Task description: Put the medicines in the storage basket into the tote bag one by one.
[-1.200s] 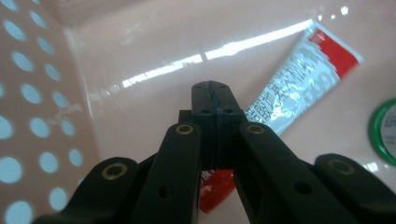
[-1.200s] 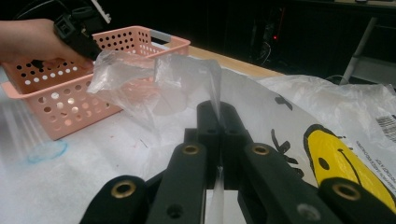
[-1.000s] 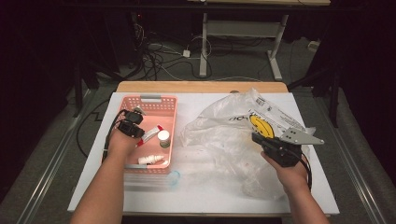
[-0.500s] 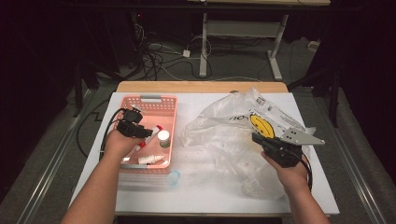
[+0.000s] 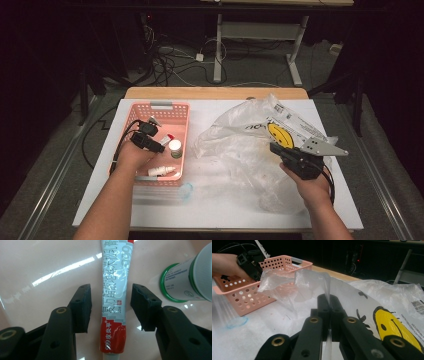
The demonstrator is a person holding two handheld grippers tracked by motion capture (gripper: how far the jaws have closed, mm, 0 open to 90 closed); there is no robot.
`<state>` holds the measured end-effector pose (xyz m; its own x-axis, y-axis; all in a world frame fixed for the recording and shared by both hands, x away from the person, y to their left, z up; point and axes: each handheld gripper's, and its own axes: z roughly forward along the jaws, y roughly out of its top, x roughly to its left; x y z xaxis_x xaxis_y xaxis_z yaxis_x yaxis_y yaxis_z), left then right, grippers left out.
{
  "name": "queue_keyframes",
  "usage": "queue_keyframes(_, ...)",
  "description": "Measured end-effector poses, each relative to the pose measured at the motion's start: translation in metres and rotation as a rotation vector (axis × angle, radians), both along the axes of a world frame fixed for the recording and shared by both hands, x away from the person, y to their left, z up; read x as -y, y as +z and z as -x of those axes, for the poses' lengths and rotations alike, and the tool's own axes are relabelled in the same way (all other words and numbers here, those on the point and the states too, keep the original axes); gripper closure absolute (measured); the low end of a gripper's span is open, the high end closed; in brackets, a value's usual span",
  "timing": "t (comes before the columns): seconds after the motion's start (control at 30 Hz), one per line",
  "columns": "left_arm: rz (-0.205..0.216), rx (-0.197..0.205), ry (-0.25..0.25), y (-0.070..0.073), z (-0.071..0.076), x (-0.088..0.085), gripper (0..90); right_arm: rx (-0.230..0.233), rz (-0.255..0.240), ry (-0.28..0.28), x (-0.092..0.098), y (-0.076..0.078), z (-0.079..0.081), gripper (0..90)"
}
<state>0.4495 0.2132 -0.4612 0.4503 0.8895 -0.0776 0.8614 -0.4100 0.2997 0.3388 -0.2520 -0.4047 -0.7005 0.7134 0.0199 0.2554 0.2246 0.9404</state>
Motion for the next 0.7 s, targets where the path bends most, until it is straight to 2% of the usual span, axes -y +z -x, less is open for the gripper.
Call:
queue_keyframes(0.03,-0.002,-0.001,0.002,0.0005,0.0,-0.0004,51.0,0.001,0.0,0.001,0.0,0.0002,0.0001,90.0)
queue_keyframes(0.17,0.008,0.02,0.001,0.0,0.0018,-0.0013,66.0,0.0,-0.004,-0.002,0.0007,0.0006,0.0005,90.0)
queue_keyframes(0.2,0.009,0.022,0.0,-0.0002,0.0022,-0.0012,67.0,-0.001,-0.007,-0.002,0.001,0.0006,0.0006,90.0)
queue_keyframes(0.27,0.013,0.026,0.0,-0.0004,0.0022,-0.0007,67.8,0.002,-0.005,-0.002,0.001,0.0007,0.0007,90.0)
queue_keyframes(0.4,0.05,0.027,-0.022,-0.0008,0.0012,0.0006,68.5,0.001,-0.002,-0.003,0.0011,-0.0008,-0.0014,90.0)
queue_keyframes(0.5,0.05,0.024,-0.016,-0.0004,0.0007,0.0013,68.6,-0.007,-0.012,-0.005,0.0017,-0.0017,-0.0023,90.0)
queue_keyframes(0.6,0.073,0.004,0.004,0.0006,-0.0011,-0.0009,68.6,-0.002,-0.013,-0.007,0.0026,-0.0005,-0.0014,90.0)
queue_keyframes(0.7,0.059,0.006,0.009,0.0011,-0.0008,-0.0022,68.7,-0.003,-0.019,-0.011,0.0042,-0.0001,-0.0011,90.0)
